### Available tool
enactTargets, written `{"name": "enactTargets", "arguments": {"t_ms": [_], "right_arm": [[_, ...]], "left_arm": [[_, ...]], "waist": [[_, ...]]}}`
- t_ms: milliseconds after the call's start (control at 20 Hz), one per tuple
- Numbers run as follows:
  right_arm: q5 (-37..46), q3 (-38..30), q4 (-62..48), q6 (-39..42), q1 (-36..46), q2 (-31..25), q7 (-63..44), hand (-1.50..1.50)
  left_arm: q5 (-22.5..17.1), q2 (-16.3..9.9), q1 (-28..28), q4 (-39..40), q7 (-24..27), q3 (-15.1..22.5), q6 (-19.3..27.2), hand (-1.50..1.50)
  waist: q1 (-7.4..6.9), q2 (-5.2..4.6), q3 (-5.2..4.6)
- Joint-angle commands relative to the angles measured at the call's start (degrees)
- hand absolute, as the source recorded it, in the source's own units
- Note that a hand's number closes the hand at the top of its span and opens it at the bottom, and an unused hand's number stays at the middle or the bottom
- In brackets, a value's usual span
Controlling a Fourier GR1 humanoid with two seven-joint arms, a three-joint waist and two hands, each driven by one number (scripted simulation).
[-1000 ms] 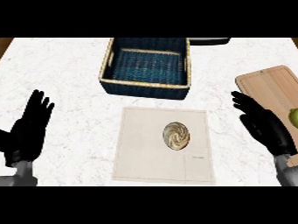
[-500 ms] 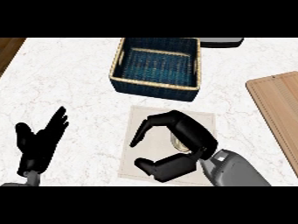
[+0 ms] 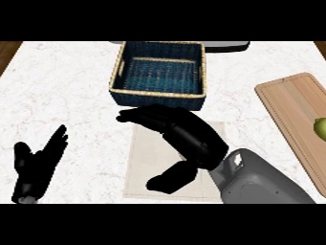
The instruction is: Pick the cupcake from the placemat and place it in the basket
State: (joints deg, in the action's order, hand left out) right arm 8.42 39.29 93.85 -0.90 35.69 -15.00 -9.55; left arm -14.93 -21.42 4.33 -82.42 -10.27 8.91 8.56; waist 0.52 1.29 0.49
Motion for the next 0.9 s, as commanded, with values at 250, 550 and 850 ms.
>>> {"name": "enactTargets", "arguments": {"t_ms": [250, 550, 850], "right_arm": [[-2.62, -9.6, 7.72, 20.34, 19.6, -15.36, -18.58, -1.5], [-15.46, -11.72, 6.69, 38.35, 22.97, -23.66, -23.32, -1.5], [-21.36, -12.38, 1.96, 48.04, 28.55, -24.93, -28.57, -1.5]], "left_arm": [[0.5, 0.04, 2.03, 3.07, -2.93, 0.74, -0.26, 0.0], [0.81, 1.57, 4.94, 2.16, -0.73, 1.38, -0.19, 0.0], [1.06, 1.6, 1.52, 1.21, -5.15, 1.32, 0.26, 0.0]], "waist": [[0.81, -0.59, -0.68], [0.22, -0.83, -0.68], [-0.66, -1.26, -0.59]]}}
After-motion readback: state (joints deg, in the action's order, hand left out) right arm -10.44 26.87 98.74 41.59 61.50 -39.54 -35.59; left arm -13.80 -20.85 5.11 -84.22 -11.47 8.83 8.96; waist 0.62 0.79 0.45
